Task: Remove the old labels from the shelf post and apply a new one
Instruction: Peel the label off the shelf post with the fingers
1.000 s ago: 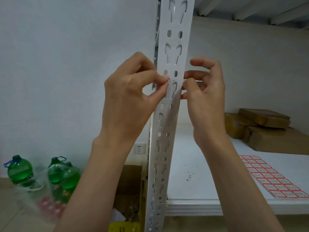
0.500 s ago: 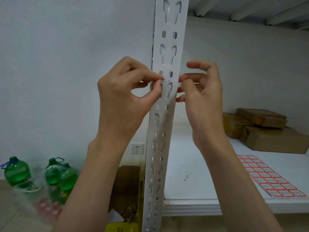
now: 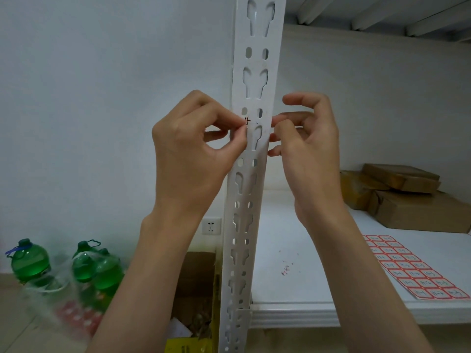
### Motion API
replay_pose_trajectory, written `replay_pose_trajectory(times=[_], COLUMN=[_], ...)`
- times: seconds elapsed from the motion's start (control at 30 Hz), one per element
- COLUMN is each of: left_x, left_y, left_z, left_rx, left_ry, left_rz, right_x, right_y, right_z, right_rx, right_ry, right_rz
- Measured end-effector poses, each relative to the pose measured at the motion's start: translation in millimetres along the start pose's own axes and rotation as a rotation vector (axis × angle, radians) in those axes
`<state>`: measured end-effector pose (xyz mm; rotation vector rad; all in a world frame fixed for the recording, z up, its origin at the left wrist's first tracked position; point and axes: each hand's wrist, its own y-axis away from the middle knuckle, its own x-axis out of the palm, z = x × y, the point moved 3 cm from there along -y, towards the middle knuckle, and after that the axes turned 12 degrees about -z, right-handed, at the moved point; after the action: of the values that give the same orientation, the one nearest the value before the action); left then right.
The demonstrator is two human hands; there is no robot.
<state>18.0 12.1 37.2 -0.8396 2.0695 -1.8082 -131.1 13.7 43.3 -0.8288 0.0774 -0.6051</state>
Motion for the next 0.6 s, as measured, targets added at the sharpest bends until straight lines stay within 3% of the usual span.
replay_pose_trajectory(times=[0.6], left_x=[-6.1], left_y=[-3.7], left_z=[5.1], left_rx=[-0.168], left_ry=[0.105], left_rz=[0.025], right_x=[-7.3], right_y=[-3.6], right_z=[4.0], right_rx=[0.018], right_ry=[-0.015], right_rz=[0.03])
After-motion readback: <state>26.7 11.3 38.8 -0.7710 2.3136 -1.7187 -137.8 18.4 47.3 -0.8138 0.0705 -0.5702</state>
